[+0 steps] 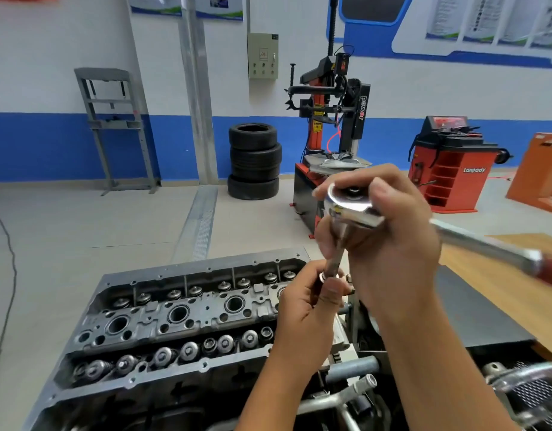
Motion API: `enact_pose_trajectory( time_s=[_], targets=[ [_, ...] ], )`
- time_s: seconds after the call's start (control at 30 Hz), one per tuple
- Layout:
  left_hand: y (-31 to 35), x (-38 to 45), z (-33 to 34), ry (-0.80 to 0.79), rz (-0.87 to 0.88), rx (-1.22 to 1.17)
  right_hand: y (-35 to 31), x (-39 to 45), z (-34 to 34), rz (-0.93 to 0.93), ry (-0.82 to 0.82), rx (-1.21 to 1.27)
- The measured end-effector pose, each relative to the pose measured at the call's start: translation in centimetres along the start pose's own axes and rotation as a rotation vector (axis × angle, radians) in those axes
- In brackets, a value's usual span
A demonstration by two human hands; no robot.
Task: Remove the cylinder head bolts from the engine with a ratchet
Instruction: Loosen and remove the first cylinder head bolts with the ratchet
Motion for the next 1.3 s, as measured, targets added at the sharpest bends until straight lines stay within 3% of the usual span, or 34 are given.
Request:
enact_pose_trajectory(
  time_s=[0.1, 0.17, 0.27, 0.4, 0.47, 0.53, 0.67, 0.77, 0.97, 1.03, 1.2, 1.3],
  targets=[
    [-0.3, 0.0, 0.1, -0.013, -0.031, 0.042, 1.8, 2.0, 0.1, 0.284, -0.086, 0.327],
    [-0.2, 0.1, 0.2, -0.015, -0.047, 0.079, 2.5, 2.2, -0.5, 0.367, -0.074, 0.430],
    [-0.2, 0.1, 0.0, 0.014, -0.046, 0.087, 1.9, 1.4, -1.1, 0.238, -0.033, 0.348],
    [-0.6, 0.1, -0.1, 0.010, -0.069, 0.087, -0.7, -1.4, -1.6, -0.081, 0.108, 0.009],
    [-0.4, 0.0, -0.1, -0.001, -0.083, 0.036, -1.1, -1.5, -0.8, -0.146, 0.111, -0.133],
    [-0.1, 0.0, -0.1, -0.009, -0.087, -0.016, -0.4, -0.5, 0.0, -0.060, 0.050, -0.097],
    [0.4, 0.1, 0.4, -0.024, -0.048, 0.005, 1.3, 1.4, 0.5, 0.216, -0.071, 0.287],
    [0.5, 0.2, 0.5, 0.002, -0.001, 0.058, 1.2, 0.9, -0.6, 0.175, -0.026, 0.282],
    [0.1, 0.2, 0.2, 0.032, 0.017, 0.040, -0.3, -1.9, -0.6, -0.130, 0.156, -0.050],
    [0.0, 0.0, 0.2, 0.015, -0.009, 0.017, 0.0, -0.8, -0.1, -0.090, 0.108, -0.031],
    [0.1, 0.2, 0.6, -0.041, -0.005, 0.035, 2.5, 2.2, 1.1, 0.312, -0.123, 0.371],
    [0.5, 0.3, 0.7, -0.004, 0.018, 0.063, 2.4, 2.0, -0.1, 0.265, -0.072, 0.370]
  ],
)
Point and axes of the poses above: each hand's wrist, its own x-axis towards the middle knuckle, its own z-axis out of the palm, y = z × x, the point moved 10 cm from there along x, towards the middle knuckle, and after that the axes turned 4 degrees about x, right-handed, at the moved point
